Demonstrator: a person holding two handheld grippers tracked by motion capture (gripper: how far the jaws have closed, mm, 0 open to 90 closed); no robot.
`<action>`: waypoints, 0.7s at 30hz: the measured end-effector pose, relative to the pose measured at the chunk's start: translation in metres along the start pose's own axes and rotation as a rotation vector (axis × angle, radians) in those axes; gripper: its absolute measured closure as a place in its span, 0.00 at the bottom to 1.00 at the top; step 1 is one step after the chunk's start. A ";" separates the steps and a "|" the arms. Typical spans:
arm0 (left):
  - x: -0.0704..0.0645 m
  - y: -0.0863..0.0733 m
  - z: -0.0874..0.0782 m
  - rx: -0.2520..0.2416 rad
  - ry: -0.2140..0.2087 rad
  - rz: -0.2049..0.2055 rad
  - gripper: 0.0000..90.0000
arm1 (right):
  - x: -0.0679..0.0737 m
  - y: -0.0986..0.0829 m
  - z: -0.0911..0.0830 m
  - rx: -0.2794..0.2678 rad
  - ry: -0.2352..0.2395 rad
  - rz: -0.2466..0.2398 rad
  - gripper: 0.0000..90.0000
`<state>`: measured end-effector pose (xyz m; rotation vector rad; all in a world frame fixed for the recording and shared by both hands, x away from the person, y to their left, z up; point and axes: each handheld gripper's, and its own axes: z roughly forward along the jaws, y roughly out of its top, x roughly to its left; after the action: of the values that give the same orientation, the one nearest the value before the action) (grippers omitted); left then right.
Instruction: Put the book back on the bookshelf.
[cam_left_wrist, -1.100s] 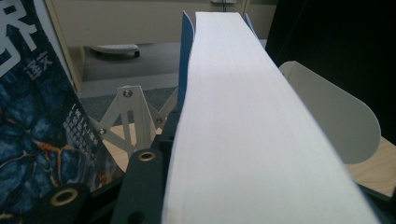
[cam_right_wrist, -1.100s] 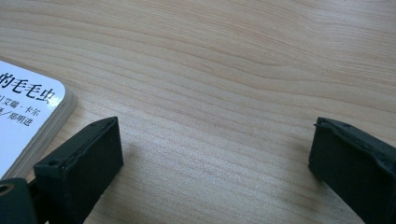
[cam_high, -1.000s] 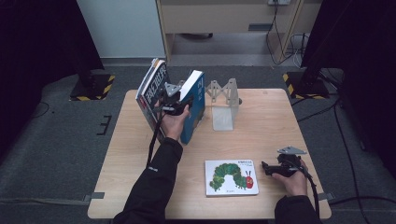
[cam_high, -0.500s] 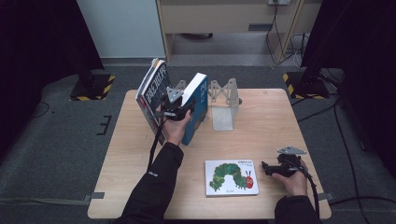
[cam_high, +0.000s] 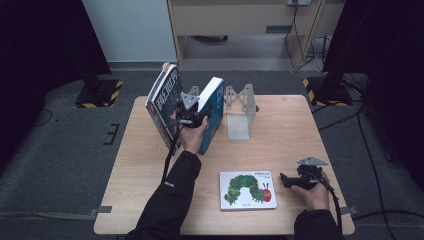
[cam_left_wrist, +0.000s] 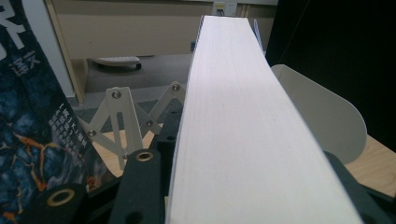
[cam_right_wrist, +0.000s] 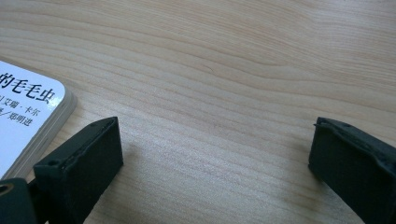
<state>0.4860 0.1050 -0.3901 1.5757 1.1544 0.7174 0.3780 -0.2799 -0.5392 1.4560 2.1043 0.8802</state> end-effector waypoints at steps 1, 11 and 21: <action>0.000 0.001 0.002 -0.001 -0.002 -0.005 0.64 | 0.000 0.000 0.000 0.000 0.000 0.000 0.03; -0.002 0.004 0.013 0.000 -0.012 -0.018 0.64 | 0.000 0.000 0.000 0.000 0.001 0.000 0.03; -0.003 0.000 -0.012 -0.035 -0.025 0.000 0.59 | 0.000 0.000 0.000 0.000 0.001 -0.003 0.03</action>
<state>0.4746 0.1067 -0.3864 1.5513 1.1176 0.7122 0.3781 -0.2801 -0.5392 1.4522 2.1065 0.8801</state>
